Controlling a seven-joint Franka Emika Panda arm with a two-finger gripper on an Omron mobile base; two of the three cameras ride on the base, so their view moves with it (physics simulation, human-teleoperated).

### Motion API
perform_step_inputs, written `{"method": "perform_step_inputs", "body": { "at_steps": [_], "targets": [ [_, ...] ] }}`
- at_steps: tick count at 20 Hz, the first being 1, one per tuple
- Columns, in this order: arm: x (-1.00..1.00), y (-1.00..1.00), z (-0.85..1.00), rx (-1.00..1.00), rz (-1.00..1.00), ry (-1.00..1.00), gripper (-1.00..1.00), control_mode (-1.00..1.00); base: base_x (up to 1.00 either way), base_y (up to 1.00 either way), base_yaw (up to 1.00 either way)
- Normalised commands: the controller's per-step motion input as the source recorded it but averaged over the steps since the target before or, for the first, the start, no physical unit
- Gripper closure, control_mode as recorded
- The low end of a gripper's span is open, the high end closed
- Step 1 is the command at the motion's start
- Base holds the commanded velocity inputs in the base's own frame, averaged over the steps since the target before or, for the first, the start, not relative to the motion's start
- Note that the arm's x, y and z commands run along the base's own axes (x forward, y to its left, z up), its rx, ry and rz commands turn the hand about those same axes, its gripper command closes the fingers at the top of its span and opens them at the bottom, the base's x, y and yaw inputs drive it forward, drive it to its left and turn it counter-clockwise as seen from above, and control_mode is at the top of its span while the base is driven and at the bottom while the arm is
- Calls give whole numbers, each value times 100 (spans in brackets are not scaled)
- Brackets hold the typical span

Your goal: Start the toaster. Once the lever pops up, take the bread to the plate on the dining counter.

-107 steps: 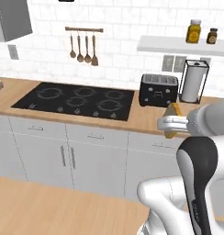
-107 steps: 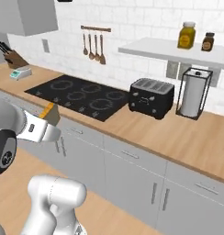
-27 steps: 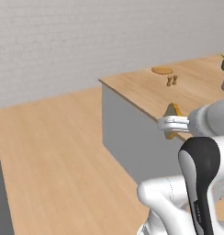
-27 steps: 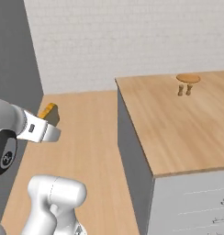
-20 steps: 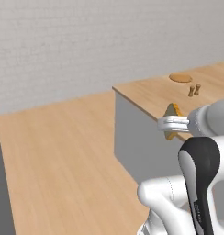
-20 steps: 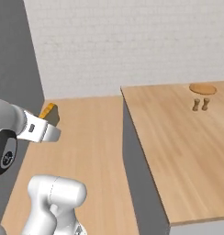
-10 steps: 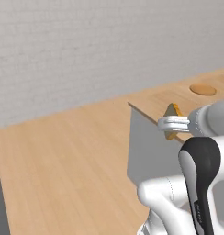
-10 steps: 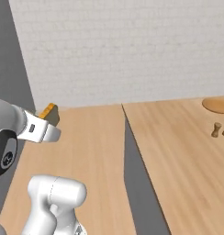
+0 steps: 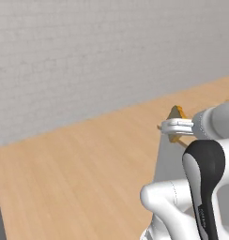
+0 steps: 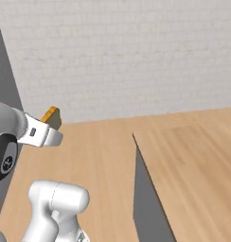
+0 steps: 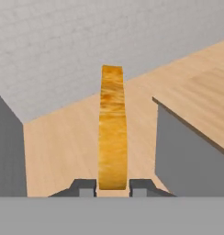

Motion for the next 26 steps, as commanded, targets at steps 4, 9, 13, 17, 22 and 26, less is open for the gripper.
{"method": "perform_step_inputs", "body": {
  "at_steps": [4, 9, 13, 17, 22, 26],
  "targets": [
    [0, 0, 0, 0, 0, 0, 100, 100, 100, 25, -15],
    [0, 0, 0, 0, 0, 0, 100, 100, 88, 14, -34],
    [0, 0, 0, 0, 0, 0, 100, 100, 82, 14, -43],
    [0, 0, 0, 0, 0, 0, 100, 100, 73, 25, -43],
    [0, 0, 0, 0, 0, 0, 100, 100, 62, 25, -47],
    [0, 0, 0, 0, 0, 0, 100, 100, 57, 19, -54]
  ]
}}
